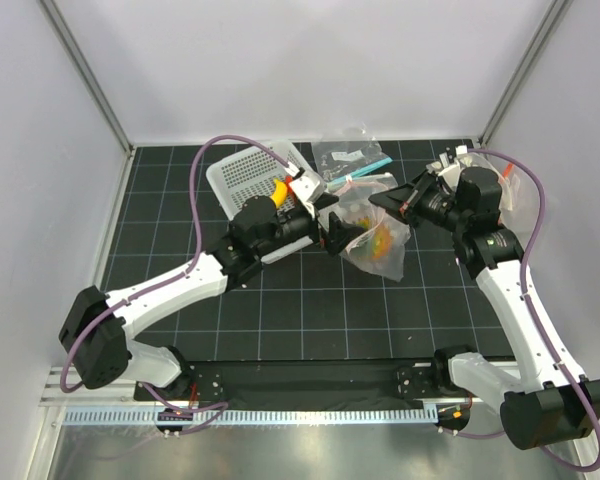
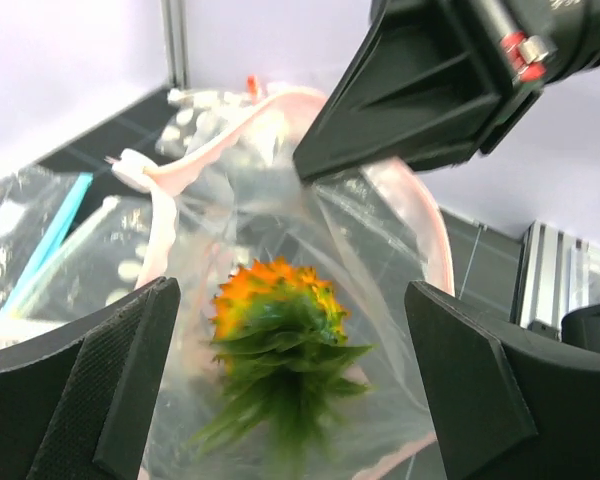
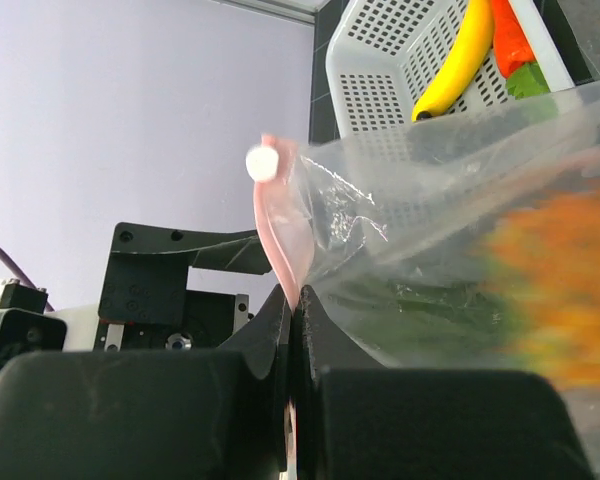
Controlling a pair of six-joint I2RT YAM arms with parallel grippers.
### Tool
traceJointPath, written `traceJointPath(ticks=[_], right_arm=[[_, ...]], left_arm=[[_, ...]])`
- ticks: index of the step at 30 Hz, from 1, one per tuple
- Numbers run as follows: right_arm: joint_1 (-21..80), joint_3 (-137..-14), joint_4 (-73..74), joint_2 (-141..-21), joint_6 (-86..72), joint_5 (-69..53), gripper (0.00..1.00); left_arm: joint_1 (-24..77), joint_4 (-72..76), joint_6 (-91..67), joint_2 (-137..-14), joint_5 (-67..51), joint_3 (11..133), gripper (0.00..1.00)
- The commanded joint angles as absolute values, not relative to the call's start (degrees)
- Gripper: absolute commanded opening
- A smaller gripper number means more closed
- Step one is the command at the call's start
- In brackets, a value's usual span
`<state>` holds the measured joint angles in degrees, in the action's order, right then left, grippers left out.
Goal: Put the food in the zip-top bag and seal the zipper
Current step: Place the fake fruit in the zipper food storage bag, then adjust the zipper food storage bag at the center of the board.
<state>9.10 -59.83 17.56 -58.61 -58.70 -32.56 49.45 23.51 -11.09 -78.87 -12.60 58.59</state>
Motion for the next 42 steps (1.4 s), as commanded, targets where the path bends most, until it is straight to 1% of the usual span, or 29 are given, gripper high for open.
traceJointPath(ticks=[1,4,6,7,11,12,16,18,22,26,28,30,34,37,40,42], right_arm=[[8.35,-61.0,15.47,-57.57,-58.89,-34.28,0.01],[8.26,-61.08,15.29,-57.66,-58.62,-34.19,0.01],[8.17,-61.08,15.38,-57.66,-58.45,-34.1,0.01],[8.17,-61.17,15.55,-57.66,-58.27,-34.01,0.01],[8.17,-61.96,17.4,-57.92,-55.38,-33.14,0.01],[8.17,-62.14,18.27,-58.01,-54.76,-33.05,0.01],[8.17,-64.15,21.52,-58.44,-50.9,-31.04,0.01],[8.17,-65.3,24.86,-58.62,-47.56,-29.36,0.01],[8.17,-67.93,28.73,-58.71,-43.08,-26.02,0.01],[8.17,-71.53,33.21,-58.89,-37.98,-20.5,0.01],[8.17,-75.91,37.6,-59.24,-34.65,-17.77,0.01],[8.17,-78.82,40.86,-59.41,-32.44,-14.7,0.01],[8.17,-86.55,47.01,-61.34,-27.17,-10.99,0.01],[8.17,-87.54,49.66,-62.4,-25.05,-10.37,0.01],[8.26,-84.92,49.48,-63.19,-24.08,-12.47,0.01],[8.35,-83.24,49.66,-64.86,-23.21,-13.53,0.01]], left_arm=[[49.66,19.0,-9.76,-76.47,-10.55,61.95,1.0],[49.66,12.59,-10.81,-76.11,-8.27,63.89,1.0],[49.57,7.93,-12.56,-76.03,-4.24,67.31,1.0],[49.57,2.86,-12.92,-75.85,-3.35,68.46,1.0],[49.57,-4.38,-15.03,-73.04,-0.44,71.36,1.0],[49.57,-5.87,-15.55,-72.34,2.08,71.98,1.0],[49.57,-18.24,-17.66,-74.87,6.85,78.03,1.0],[49.57,-19.86,-18.72,-76.19,6.68,79.1,1.0],[49.57,-19.08,-21.18,-79.97,2.29,79.45,1.0],[49.57,-16.35,-23.55,-83.58,-5.78,80.33,0.94],[49.57,-15.21,-24.17,-84.02,-5.63,80.68,0.94],[49.57,-14.77,-24.08,-83.41,-0.91,80.42,0.98],[46.5,-19.49,-24.78,-83.15,1.49,82.26,1.0],[41.42,-23.62,-24.87,-83.75,0.45,82.79,1.0],[38.15,-28.11,-25.31,-87.95,-2.36,85.15,1.0],[36.22,-30.32,-24.79,-90.34,-1.59,85.78,1.0]])
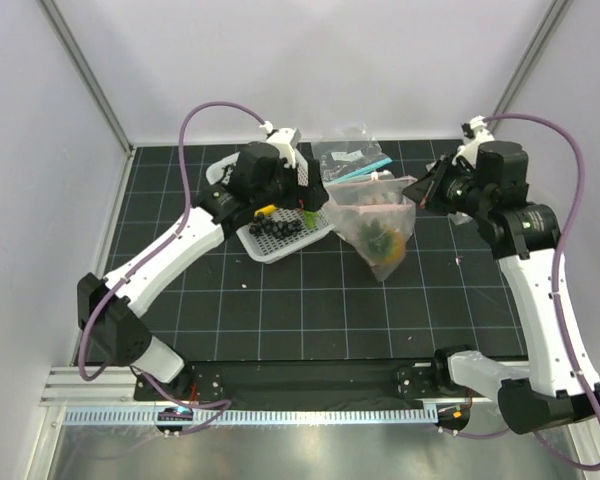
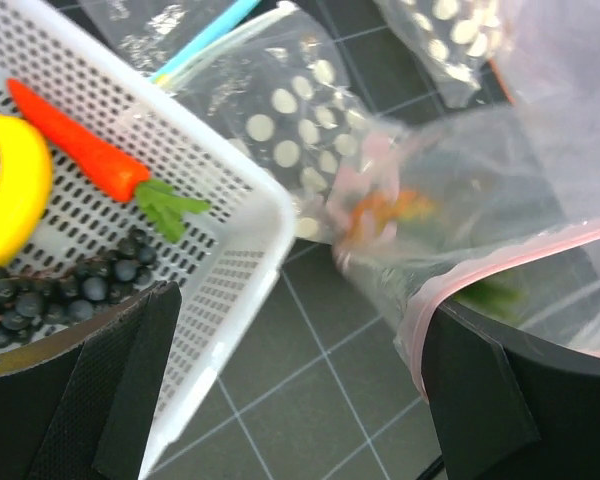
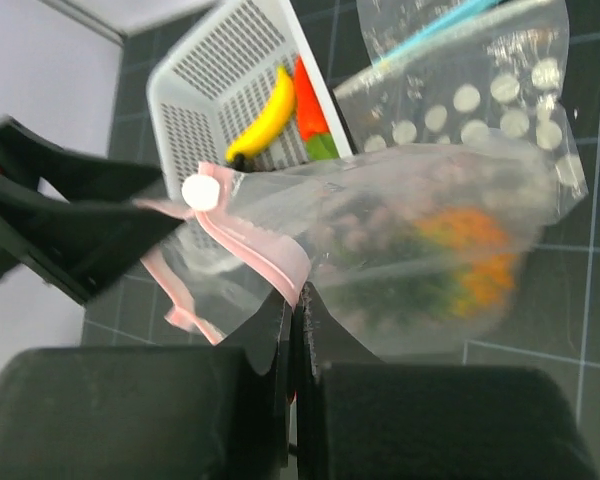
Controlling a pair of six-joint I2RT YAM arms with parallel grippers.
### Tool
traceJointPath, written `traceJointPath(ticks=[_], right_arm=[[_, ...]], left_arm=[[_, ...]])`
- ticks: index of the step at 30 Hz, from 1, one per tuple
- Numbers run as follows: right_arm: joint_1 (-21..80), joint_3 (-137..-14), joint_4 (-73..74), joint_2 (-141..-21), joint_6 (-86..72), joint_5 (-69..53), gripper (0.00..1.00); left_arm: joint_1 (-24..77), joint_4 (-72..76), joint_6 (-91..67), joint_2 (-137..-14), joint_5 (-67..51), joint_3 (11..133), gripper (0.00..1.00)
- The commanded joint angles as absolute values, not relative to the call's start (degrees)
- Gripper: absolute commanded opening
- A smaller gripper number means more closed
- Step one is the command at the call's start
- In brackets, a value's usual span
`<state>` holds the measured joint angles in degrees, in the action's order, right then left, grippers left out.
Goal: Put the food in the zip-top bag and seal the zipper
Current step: Adjust the zipper food storage bag at the center of the board.
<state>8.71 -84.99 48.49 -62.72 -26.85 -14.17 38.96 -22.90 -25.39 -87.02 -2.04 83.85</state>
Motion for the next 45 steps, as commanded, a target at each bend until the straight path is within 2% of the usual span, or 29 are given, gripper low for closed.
traceJointPath(ticks=[1,5,7,11,12,17,22,28,33,39,45], right_arm=[[8.52,-81.06,49.48,-65.3,-23.12,-14.14,0.01],[9.49,-75.42,46.24,-65.92,-23.03,-14.33,0.01],[9.49,-73.58,45.62,-66.09,-23.12,-13.8,0.01],[9.49,-72.51,44.83,-65.66,-23.2,-9.85,0.01],[9.58,-72.42,44.56,-65.65,-23.29,-9.23,0.01],[9.49,-72.68,41.5,-66.88,-24.95,-10.45,0.01],[10.28,-74.0,37.8,-69.6,-26.98,-15.55,0.01],[12.13,-78.03,36.82,-71.54,-27.86,-15.21,0.01],[12.04,-82.79,42.7,-70.58,-24.79,-10.3,0.01],[12.04,-84.99,49.21,-65.84,-21.98,-8.09,0.01],[11.95,-87.71,58.26,-60.12,-17.94,-2.74,0.01]], left_arm=[[35.43,-30.41,-24.61,-92.35,-0.45,85.87,1.0],[33.58,-31.9,-21.63,-98.95,3.33,88.85,1.0],[32.09,-32.43,-20.57,-100.63,0.54,90.52,1.0],[31.29,-27.35,-19.16,-98.02,-11.14,87.73,1.0],[31.29,-24.38,-19.77,-97.13,-17.25,85.89,1.0],[32.08,-18.63,-23.38,-92.29,-30.14,83.41,1.0],[34.89,-17.49,-23.73,-88.25,-31.28,83.5,1.0],[35.6,-17.05,-25.49,-86.49,-30.95,83.94,0.99],[35.42,-20.03,-24.35,-81.31,-23.31,84.11,1.0],[30.51,-23.38,-27.5,-78.84,-16.19,84.73,1.0],[29.71,-24.61,-27.95,-80.85,-15.29,84.81,1.0]])
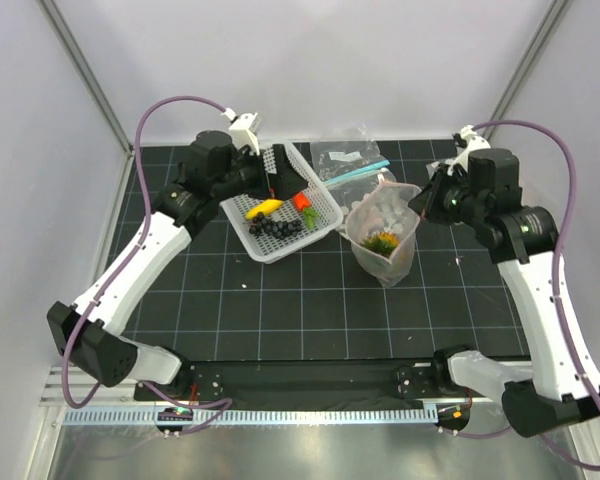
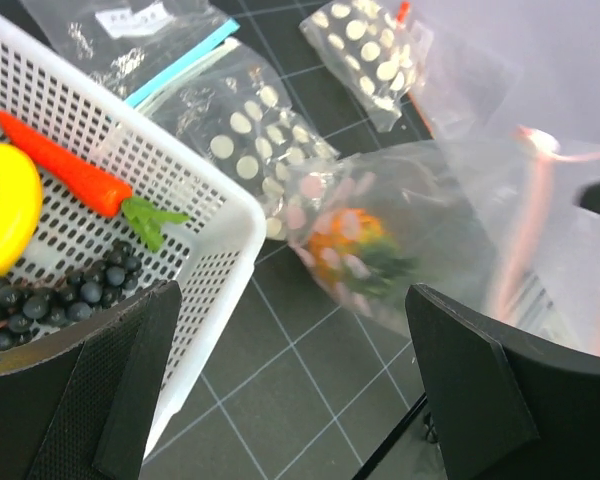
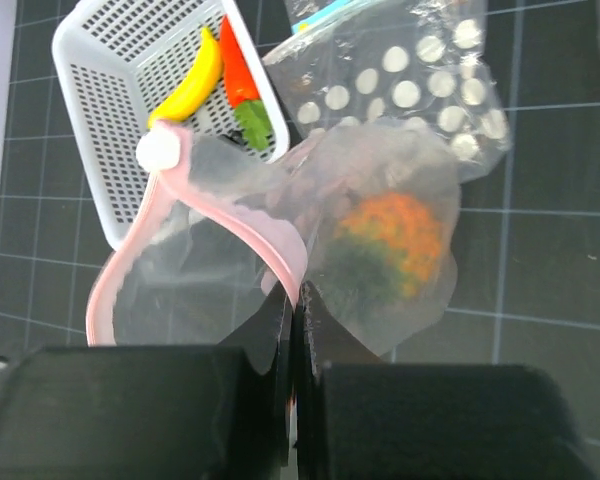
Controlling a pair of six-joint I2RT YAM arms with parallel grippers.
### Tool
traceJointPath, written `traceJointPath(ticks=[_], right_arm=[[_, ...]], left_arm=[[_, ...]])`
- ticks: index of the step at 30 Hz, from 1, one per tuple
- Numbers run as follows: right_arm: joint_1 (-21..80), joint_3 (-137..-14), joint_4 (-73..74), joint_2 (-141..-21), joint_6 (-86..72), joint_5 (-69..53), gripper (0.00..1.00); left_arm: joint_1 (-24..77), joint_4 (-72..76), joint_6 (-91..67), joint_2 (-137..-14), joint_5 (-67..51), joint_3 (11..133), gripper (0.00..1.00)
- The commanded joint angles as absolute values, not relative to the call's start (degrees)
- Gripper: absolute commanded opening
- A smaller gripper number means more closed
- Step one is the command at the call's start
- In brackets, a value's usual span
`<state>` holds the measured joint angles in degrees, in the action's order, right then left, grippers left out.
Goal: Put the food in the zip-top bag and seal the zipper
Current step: Pick up the fake vegetable from the bin.
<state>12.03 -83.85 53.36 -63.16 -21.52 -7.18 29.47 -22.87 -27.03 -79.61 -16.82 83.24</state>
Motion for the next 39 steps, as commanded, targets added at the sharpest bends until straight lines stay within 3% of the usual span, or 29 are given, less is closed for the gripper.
traceJointPath(ticks=[1,5,9,18,28,39], right_arm=[[12.04,-89.28,59.32,-59.6,-17.32,-1.59,0.01],[12.04,-94.91,64.41,-60.2,-14.77,4.03,0.01],[12.13,-95.63,63.64,-62.13,-14.59,0.71,0.01],[13.18,-77.28,51.69,-65.39,-17.84,-7.38,0.01],[18.1,-70.75,43.68,-67.24,-20.13,-7.56,0.01],[18.19,-69.44,41.84,-65.83,-20.74,-8.17,0.01]], left_arm=[[29.71,-24.96,-27.86,-81.73,-15.03,85.08,1.0],[29.71,-25.66,-28.38,-85.69,-13.19,85.96,1.0],[29.53,-25.14,-30.4,-89.64,-9.15,86.66,1.0],[27.16,-23.3,-41.38,-106.25,-4.92,92.9,1.0],[27.07,-21.09,-51.84,-123.29,-3.69,103.0,1.0],[27.07,-13.99,-65.99,-127.79,2.28,97.83,0.77]])
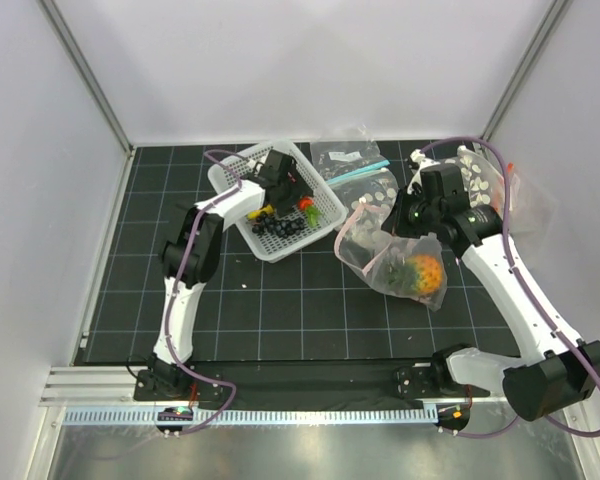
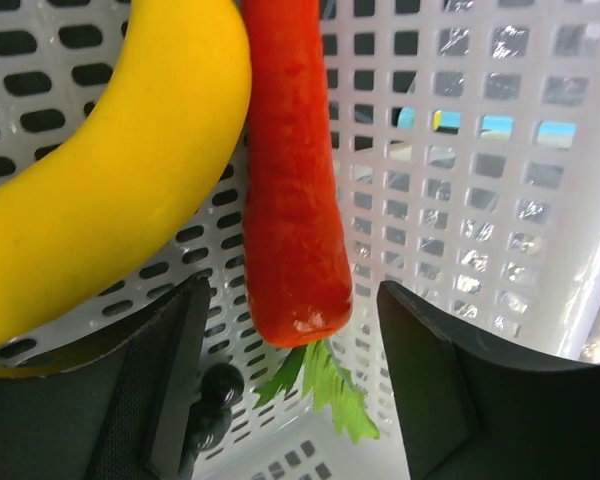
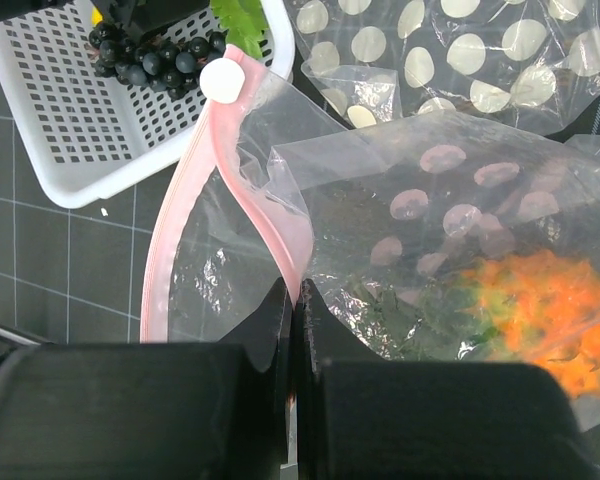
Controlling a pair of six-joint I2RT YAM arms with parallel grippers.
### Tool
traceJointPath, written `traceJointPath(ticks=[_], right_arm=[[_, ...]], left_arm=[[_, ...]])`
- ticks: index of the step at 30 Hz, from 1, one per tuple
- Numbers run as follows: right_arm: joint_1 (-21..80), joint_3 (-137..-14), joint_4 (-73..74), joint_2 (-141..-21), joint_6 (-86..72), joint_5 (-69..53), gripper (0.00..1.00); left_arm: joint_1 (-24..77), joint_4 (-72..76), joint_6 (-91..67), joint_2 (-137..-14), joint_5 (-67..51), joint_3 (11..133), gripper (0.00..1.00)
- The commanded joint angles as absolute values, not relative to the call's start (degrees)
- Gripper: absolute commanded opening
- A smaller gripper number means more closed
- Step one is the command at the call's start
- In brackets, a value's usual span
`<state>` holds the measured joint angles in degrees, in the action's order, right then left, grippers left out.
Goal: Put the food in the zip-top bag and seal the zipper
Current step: Pick up the fake vegetable from the bin.
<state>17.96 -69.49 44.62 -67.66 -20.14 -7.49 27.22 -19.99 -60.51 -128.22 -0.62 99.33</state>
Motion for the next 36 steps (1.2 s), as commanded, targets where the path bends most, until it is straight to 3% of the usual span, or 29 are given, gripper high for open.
traceJointPath(ticks=[1,5,7,8,9,15,22,27,36], right_arm=[[18.19,-69.35,41.84,-65.48,-20.92,-8.09,0.01],[18.19,-69.26,41.66,-64.95,-21.09,-8.61,0.01],[18.11,-69.34,41.75,-64.6,-21.18,-8.96,0.01],[18.19,-69.52,41.84,-64.43,-21.18,-8.96,0.01],[18.19,-69.61,42.27,-64.25,-21.18,-8.96,0.01],[18.19,-69.61,43.07,-63.9,-19.52,-7.82,0.01],[18.19,-69.26,42.54,-64.07,-19.25,-7.47,0.01],[18.19,-69.08,42.19,-63.9,-18.81,-7.38,0.01],[18.19,-69.79,42.8,-62.93,-17.4,-5.71,0.01]], left_arm=[[27.07,-12.58,-66.27,-128.05,2.2,97.74,0.7],[27.07,-9.94,-66.45,-129.46,2.81,98.44,0.43],[27.07,-9.05,-65.92,-129.46,5.0,98.44,0.39],[27.07,-9.31,-65.13,-128.85,5.27,98.61,0.31],[27.07,-9.93,-63.91,-128.33,5.36,98.96,0.29],[27.33,-11.07,-53.36,-116.75,2.55,93.88,0.27],[27.42,-10.81,-43.96,-102.42,-9.65,82.36,0.27],[28.47,-10.02,-33.24,-94.23,-20.2,77.62,0.38],[32.78,-18.35,-28.75,-85.18,-29.27,77.52,0.37]])
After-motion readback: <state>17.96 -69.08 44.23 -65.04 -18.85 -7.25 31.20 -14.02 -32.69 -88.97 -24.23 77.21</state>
